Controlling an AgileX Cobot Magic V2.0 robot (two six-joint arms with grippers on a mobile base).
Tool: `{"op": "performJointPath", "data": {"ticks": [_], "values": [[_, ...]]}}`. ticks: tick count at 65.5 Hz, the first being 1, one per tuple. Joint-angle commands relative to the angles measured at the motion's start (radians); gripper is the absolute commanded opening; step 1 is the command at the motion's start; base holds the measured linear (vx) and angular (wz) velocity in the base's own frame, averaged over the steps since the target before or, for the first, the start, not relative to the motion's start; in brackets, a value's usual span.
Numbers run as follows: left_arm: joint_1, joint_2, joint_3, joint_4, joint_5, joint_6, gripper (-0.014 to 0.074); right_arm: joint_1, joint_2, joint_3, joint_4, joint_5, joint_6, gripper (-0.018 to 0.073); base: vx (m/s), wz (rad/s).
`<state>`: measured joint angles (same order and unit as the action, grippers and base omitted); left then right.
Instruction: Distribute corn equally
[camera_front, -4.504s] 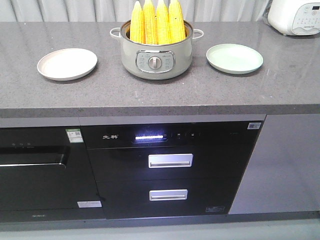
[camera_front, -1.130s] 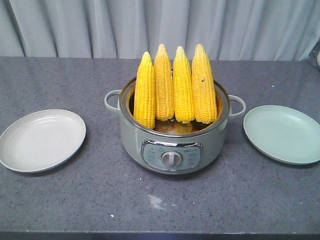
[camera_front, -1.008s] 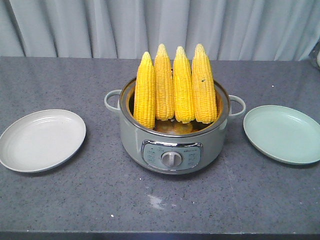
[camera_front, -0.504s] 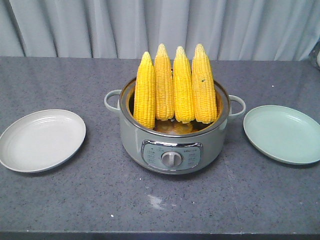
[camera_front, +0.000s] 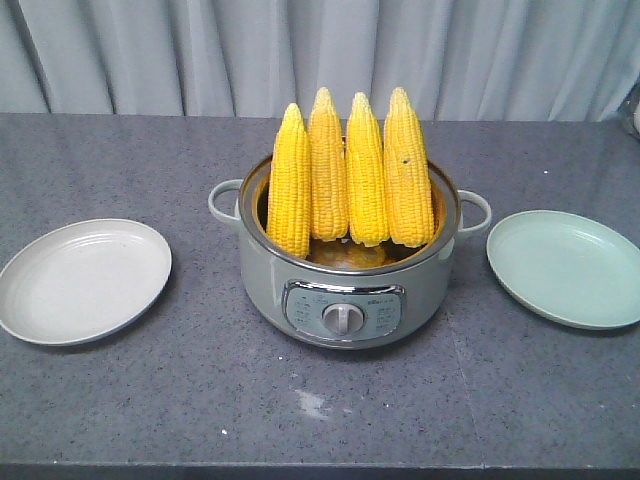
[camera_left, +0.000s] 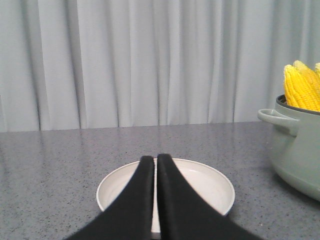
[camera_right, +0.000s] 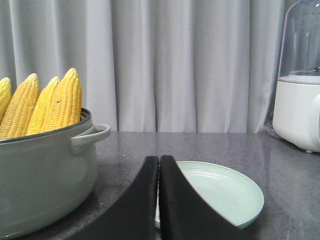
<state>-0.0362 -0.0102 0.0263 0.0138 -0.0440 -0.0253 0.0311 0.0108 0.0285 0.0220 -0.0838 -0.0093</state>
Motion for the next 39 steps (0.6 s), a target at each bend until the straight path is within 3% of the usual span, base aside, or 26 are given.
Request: {"op": "performJointPath", "data": {"ticks": [1, 15, 28, 39], "values": [[0.000, -0.017, 0.003, -0.059, -0.077, -0.004, -0.0006, -0.004, 0.011, 0.005, -0.006, -0.079, -0.003, -0.0011, 0.00, 0.00], [0.000, -0.015, -0.013, -0.132, -0.054, -0.003, -0.0006, -0.004, 0.011, -0.036, -0.006, -0.029, -0.003, -0.0011, 0.00, 0.00], [0.000, 0.030, -0.179, -0.121, 0.125, 0.031, -0.0006, -0.004, 0.021, -0.144, -0.008, 0.084, -0.007, -0.0011, 0.00, 0.00], [0.000, 0.229, -0.381, -0.121, 0.323, 0.025, -0.0006, -0.004, 0.107, -0.277, -0.008, 0.248, -0.006, -0.0011, 0.00, 0.00]]}}
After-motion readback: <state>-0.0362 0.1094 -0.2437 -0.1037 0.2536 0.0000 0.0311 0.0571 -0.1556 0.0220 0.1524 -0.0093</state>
